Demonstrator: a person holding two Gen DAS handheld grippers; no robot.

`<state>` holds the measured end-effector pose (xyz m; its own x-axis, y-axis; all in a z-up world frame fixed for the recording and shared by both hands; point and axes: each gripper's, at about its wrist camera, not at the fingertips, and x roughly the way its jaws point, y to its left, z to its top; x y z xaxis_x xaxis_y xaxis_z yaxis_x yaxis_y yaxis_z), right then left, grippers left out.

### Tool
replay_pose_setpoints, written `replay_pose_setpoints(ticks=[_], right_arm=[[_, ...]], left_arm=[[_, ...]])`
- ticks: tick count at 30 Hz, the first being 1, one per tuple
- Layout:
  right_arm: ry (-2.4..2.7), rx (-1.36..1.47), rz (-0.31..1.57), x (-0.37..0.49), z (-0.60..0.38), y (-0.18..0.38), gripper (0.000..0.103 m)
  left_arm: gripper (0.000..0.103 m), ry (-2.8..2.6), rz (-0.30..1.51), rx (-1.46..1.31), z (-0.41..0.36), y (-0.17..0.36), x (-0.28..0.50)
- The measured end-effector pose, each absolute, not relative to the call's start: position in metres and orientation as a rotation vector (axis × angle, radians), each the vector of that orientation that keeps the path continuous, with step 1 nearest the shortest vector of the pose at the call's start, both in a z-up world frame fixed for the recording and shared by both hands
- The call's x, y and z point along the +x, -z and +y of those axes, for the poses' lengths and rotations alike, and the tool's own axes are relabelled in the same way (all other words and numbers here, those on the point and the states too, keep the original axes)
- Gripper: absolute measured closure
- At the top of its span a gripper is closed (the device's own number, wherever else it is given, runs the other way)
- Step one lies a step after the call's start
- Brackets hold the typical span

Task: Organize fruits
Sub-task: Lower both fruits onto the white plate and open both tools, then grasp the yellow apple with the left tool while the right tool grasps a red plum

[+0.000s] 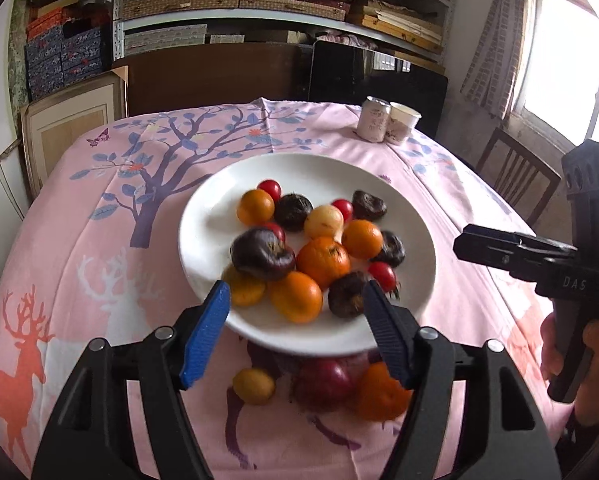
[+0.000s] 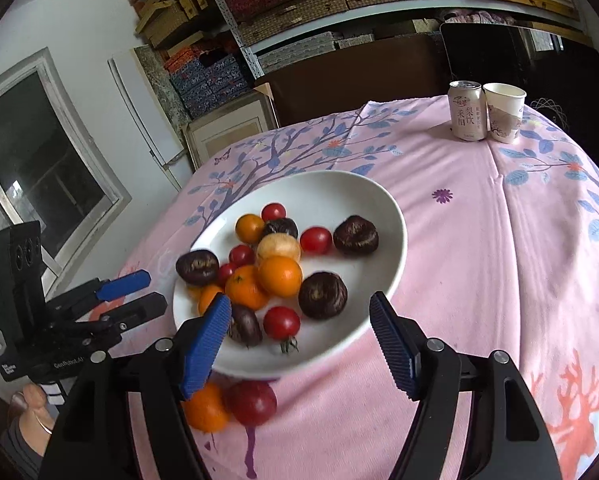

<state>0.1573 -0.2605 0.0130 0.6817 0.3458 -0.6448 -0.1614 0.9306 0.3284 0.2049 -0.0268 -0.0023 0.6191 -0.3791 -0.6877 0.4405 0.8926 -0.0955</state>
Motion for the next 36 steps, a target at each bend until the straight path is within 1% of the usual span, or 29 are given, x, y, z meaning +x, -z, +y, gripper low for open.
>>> replay_pose_setpoints(ticks=[2,5,8,9,11,13,15,17,20,21,27,29,36], right_arm=[[-0.282,0.223,0.753,0.134,-0.261,-0.007,0.030],[-0.281,0.239,0.752,0.106,-0.267,0.011,0.026],[-0.281,0.286,0.789,0.099,-0.274,0.025,0.025],[-0.276,0.313,0.773,0.097,-0.280,0.025,0.024],[-0.270,0.353,0.770,0.097,-0.287,0.028,0.023],[-0.275,0.390,0.792,0.100,-0.292,0.034,0.023],[-0.273,0.418,0.800,0.101,-0.296,0.038,0.023],[-0.278,0.425,0.796,0.101,-0.297,0.038,0.023],[-0.288,0.419,0.791,0.101,-0.295,0.038,0.023],[-0.289,0.423,0.792,0.101,-0.296,0.038,0.023],[-0.292,0.435,0.807,0.104,-0.296,0.041,0.023],[-0.296,0.415,0.807,0.104,-0.292,0.040,0.023],[-0.368,0.272,0.781,0.096,-0.262,0.026,0.024]], left_arm=[[0.036,0.483,0.771,0.140,-0.022,0.011,0.183],[0.035,0.456,0.783,0.238,-0.018,0.029,0.164],[0.035,0.418,0.837,0.257,-0.011,0.047,0.166],[0.035,0.406,0.851,0.248,-0.008,0.050,0.168],[0.044,0.384,0.842,0.248,-0.003,0.053,0.172],[0.059,0.379,0.860,0.258,-0.001,0.059,0.179],[0.062,0.381,0.889,0.268,-0.002,0.067,0.187],[0.064,0.394,0.872,0.274,-0.004,0.065,0.191],[0.065,0.408,0.852,0.285,-0.009,0.063,0.197],[0.067,0.417,0.855,0.285,-0.010,0.063,0.199],[0.067,0.460,0.891,0.227,-0.005,0.066,0.211],[0.075,0.455,0.877,0.232,-0.007,0.066,0.208],[0.075,0.491,0.810,0.170,-0.003,0.049,0.186]])
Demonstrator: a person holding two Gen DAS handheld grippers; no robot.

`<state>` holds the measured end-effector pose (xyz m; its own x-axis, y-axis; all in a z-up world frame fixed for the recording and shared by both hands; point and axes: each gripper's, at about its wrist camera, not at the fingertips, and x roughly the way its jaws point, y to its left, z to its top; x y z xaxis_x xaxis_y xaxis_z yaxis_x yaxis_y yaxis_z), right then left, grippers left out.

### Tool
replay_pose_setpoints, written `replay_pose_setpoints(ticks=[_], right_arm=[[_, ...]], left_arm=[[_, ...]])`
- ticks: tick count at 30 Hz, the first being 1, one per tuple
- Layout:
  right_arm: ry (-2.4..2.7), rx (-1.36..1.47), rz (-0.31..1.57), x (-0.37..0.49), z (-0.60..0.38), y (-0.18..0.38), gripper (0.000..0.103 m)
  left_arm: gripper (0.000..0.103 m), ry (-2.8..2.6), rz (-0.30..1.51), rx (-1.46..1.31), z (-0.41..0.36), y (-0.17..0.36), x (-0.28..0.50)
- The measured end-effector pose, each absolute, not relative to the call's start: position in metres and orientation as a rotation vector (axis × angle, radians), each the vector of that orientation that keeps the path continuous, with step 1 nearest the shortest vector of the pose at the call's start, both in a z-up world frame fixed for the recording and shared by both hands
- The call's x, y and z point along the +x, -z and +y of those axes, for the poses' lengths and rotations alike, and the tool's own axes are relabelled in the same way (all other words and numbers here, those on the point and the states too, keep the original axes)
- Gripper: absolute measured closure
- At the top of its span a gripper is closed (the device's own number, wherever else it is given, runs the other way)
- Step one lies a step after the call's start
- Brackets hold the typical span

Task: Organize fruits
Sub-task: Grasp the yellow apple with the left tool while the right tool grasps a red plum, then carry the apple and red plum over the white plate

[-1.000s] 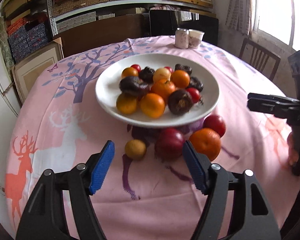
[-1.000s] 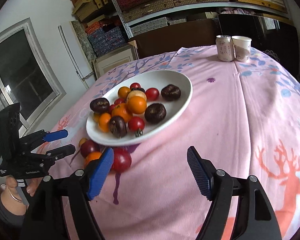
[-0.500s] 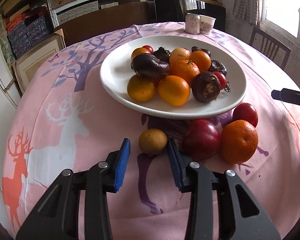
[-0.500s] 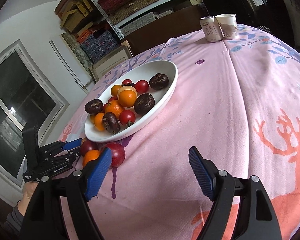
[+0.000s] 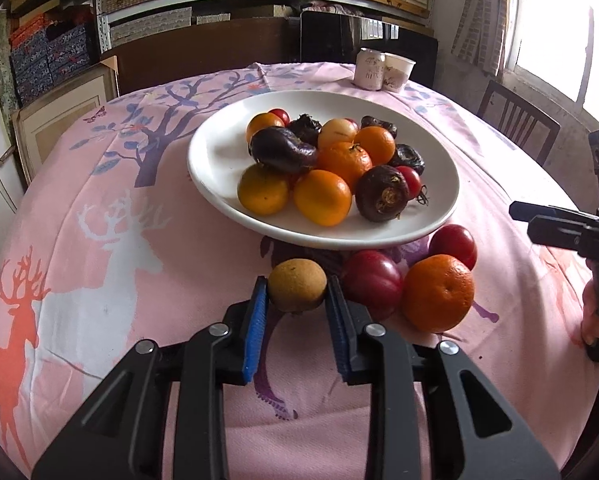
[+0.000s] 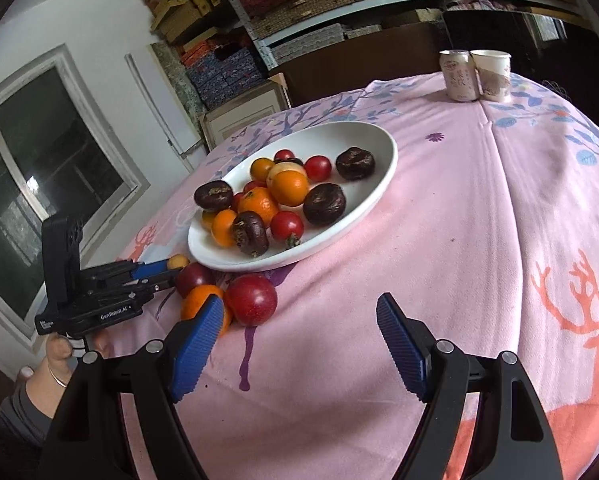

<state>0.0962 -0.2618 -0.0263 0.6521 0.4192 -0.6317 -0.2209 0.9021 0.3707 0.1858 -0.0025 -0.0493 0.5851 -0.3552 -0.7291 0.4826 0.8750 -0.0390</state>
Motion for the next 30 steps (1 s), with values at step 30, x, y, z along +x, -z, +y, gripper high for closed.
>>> replay_pose_setpoints(ticks=[30], right_arm=[[-0.468,0.383,0.956,0.141,-0.221,0.049,0.062]], left_arm=[[0.075,0.452,0.771,0.116,0.015,0.037,0.185]])
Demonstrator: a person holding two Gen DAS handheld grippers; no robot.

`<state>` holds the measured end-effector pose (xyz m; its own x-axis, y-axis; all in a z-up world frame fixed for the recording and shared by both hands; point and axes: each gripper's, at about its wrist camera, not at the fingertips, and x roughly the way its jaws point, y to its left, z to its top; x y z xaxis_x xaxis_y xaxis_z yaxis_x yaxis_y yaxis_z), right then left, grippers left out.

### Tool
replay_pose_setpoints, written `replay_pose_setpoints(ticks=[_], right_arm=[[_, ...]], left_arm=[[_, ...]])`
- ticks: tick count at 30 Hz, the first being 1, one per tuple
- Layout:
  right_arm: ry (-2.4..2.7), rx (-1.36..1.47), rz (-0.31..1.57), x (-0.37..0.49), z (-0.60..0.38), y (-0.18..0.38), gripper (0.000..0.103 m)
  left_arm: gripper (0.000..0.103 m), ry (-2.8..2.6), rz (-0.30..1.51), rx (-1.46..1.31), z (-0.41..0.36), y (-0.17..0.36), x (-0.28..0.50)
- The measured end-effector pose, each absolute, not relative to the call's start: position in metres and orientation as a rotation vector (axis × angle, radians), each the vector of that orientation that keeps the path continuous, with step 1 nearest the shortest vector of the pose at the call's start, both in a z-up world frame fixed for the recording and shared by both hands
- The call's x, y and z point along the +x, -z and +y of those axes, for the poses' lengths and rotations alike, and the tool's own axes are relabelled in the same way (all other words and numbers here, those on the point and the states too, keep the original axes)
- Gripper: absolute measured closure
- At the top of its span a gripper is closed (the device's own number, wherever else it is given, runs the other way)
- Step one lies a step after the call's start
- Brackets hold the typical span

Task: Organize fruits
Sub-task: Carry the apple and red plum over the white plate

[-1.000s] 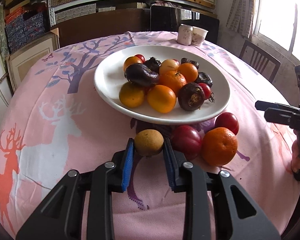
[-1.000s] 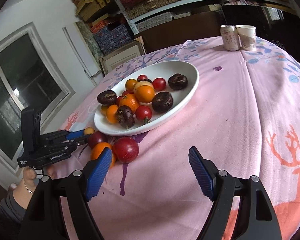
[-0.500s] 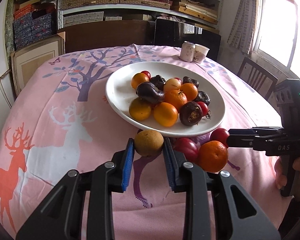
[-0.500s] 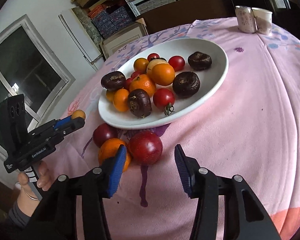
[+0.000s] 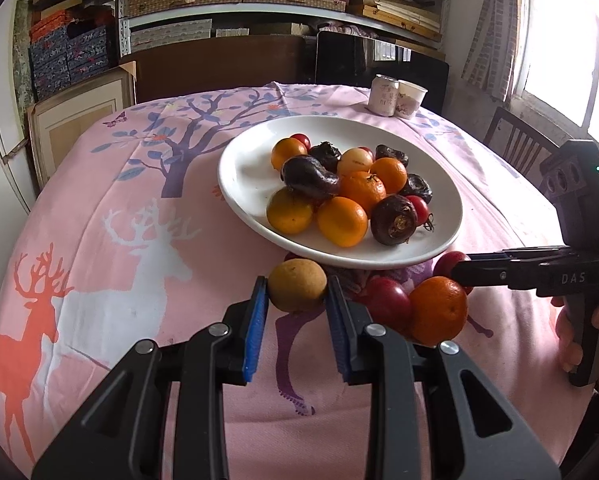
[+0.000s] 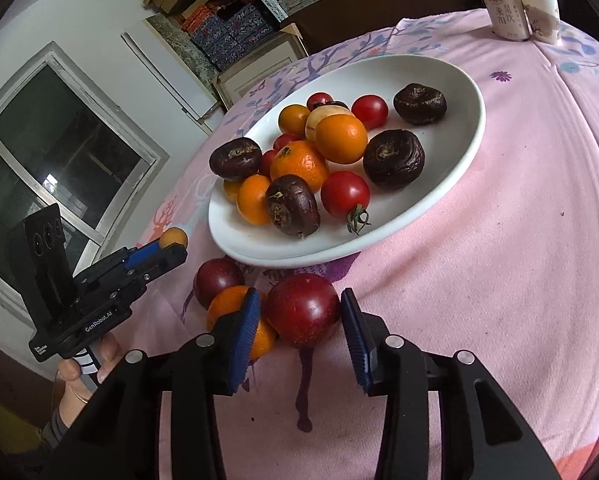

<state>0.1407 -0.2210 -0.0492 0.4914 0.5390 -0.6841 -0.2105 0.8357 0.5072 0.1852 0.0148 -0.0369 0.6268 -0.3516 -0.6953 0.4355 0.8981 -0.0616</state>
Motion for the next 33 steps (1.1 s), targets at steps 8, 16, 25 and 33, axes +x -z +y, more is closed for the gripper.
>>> replay_pose_setpoints(ticks=[8,16,25,33], right_arm=[[-0.448,0.348,0.918,0.134,-0.224,0.041,0.065],[-0.431,0.290,0.910,0.126,-0.234,0.030,0.066],[-0.399,0.155,0.928,0.127,-0.218,0.037,0.046],[-0.403,0.167,0.926,0.139,-0.215,0.044,0.065]], left_arm=[[0.075,0.435,0.779,0.131,0.014,0.040,0.187],[0.075,0.430,0.787,0.142,0.013,0.042,0.187],[0.074,0.428,0.793,0.143,0.012,0.043,0.188],[0.074,0.432,0.790,0.155,0.012,0.044,0.187]])
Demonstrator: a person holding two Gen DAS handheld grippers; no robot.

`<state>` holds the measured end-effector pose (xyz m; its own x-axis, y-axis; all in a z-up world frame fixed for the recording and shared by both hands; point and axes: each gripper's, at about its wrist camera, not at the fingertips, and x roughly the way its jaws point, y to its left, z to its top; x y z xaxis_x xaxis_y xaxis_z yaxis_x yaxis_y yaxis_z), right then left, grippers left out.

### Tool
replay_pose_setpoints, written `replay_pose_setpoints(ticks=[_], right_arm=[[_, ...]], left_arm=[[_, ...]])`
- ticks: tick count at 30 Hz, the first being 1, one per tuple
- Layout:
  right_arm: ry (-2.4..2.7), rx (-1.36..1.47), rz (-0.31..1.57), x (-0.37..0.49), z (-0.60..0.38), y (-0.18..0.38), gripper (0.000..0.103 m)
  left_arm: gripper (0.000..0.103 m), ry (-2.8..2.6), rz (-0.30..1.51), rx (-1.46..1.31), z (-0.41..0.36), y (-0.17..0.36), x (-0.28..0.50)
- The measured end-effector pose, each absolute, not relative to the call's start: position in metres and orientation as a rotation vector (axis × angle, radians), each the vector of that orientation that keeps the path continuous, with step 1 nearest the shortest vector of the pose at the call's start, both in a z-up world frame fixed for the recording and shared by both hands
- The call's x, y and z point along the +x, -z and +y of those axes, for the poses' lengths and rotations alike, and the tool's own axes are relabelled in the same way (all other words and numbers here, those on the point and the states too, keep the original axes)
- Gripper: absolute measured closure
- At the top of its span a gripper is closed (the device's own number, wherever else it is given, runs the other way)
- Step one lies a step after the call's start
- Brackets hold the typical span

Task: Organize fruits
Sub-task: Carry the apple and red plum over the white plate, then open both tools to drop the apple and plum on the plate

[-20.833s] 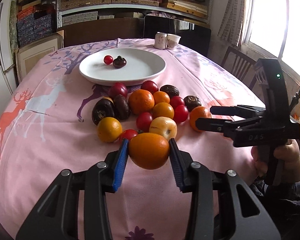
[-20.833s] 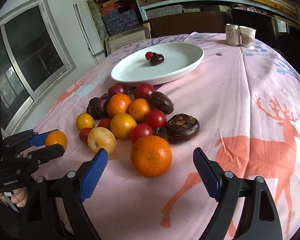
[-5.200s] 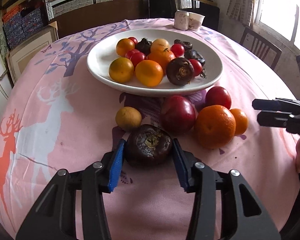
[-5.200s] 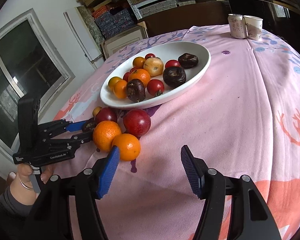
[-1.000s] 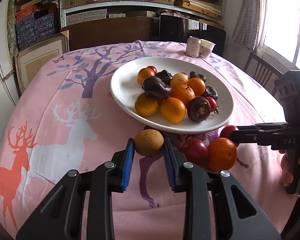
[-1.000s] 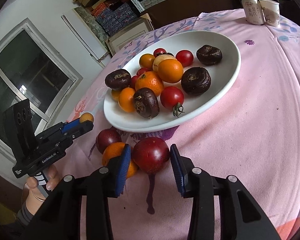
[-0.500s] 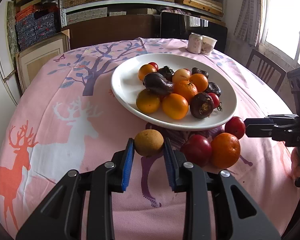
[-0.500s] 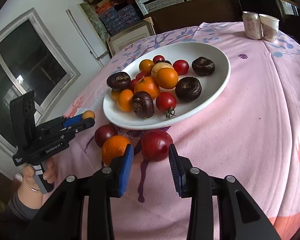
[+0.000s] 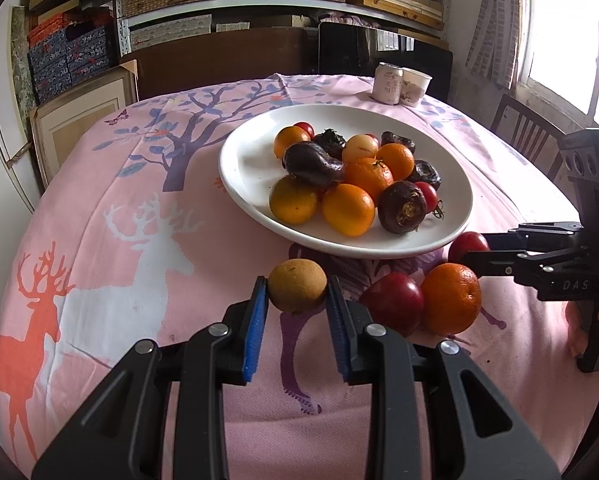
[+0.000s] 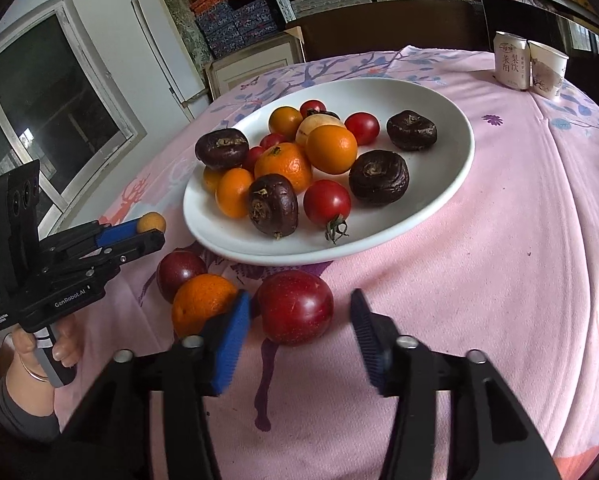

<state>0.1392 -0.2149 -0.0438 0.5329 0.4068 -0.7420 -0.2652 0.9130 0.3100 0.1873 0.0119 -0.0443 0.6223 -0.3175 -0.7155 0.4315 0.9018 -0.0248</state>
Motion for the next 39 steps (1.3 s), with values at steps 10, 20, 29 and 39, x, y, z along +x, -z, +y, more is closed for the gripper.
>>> replay_pose_setpoints(ticks=[10,20,29,39], right_arm=[[-0.398,0.165,0.900,0.115,-0.225,0.034,0.065],[-0.400,0.269,0.813,0.112,-0.279,-0.011,0.065],[-0.331,0.271,0.831,0.222,-0.265,-0.032,0.059],[-0.344,0.177,0.793,0.160,-0.250,-0.029,0.027]], left_arm=[[0.074,0.436,0.780,0.165,0.010,0.042,0.183],[0.075,0.461,0.738,0.122,0.001,0.016,0.179],[0.063,0.424,0.740,0.186,-0.066,-0.016,0.250],[0.035,0.423,0.702,0.240,-0.040,-0.001,0.194]])
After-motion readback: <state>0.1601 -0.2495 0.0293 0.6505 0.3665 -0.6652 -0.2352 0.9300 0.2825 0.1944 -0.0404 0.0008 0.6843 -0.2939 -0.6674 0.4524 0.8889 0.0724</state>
